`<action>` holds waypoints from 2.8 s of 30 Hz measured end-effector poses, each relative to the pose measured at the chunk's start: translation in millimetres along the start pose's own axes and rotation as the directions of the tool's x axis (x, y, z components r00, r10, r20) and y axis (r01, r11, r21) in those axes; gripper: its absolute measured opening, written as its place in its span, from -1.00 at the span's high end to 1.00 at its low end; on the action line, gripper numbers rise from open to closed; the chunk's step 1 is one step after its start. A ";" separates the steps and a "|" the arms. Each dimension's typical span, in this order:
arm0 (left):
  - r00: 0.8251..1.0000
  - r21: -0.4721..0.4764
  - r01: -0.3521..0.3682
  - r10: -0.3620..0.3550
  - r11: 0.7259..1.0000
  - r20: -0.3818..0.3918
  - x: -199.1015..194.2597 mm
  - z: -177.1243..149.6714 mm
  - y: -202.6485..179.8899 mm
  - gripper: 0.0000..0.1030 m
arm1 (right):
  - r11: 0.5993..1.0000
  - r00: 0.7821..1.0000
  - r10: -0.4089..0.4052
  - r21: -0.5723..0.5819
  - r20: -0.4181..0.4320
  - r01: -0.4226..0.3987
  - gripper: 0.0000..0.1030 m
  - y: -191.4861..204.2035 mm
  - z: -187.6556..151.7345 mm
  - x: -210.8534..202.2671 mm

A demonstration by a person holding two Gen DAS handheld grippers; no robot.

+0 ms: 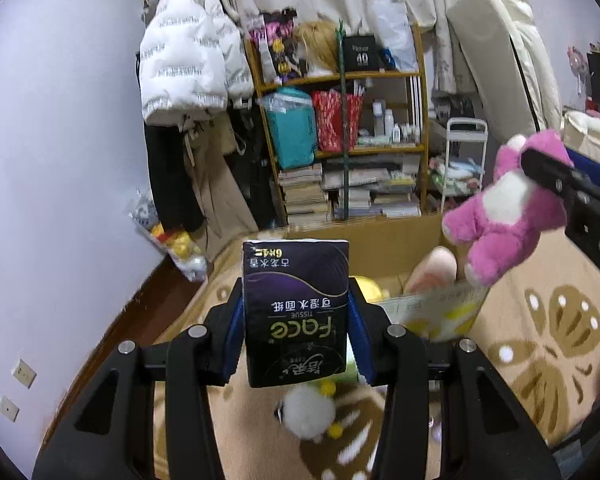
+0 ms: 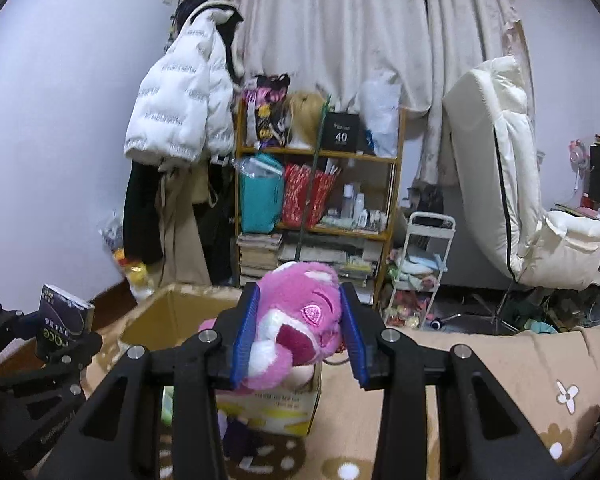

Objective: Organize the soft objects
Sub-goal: 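Lift the tissue pack with the left tool while the right tool carries the pink plush over the box, then open both tools to drop the tissue pack and pink plush into the box, then move both tools back down toward the remaining items beside the box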

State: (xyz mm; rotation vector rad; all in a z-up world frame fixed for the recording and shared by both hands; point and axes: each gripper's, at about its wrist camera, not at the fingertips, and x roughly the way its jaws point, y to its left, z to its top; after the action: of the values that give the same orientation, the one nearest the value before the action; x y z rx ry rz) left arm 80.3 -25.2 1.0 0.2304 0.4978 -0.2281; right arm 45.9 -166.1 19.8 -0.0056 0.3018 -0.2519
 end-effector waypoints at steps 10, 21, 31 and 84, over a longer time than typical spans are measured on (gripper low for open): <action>0.995 -0.001 0.022 -0.022 1.000 0.095 14.5 43.8 9.5 0.13 | 1.000 0.999 -0.013 0.014 0.052 0.013 0.18 -9.2 13.1 20.9; 0.997 -0.044 0.076 -0.076 0.996 -0.010 80.3 44.3 8.6 0.13 | 0.999 0.999 0.026 0.032 -0.034 -0.025 0.16 -17.5 2.0 68.9; 0.977 -0.027 0.124 -0.127 0.992 -0.172 125.9 17.4 -0.3 0.11 | 0.996 0.983 0.083 0.058 -0.164 -0.074 0.13 -19.0 -31.6 108.2; 0.930 -0.016 0.006 -0.011 1.000 -0.368 12.3 -43.0 42.2 -0.89 | 0.989 0.881 0.140 0.105 -0.451 -0.103 -1.00 -25.0 -76.8 3.9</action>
State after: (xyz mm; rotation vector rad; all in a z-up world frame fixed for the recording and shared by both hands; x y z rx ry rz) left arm 83.1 24.5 -35.0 0.2586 0.8739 -0.1902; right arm 20.7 -188.8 -53.6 0.1524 0.7623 -0.1362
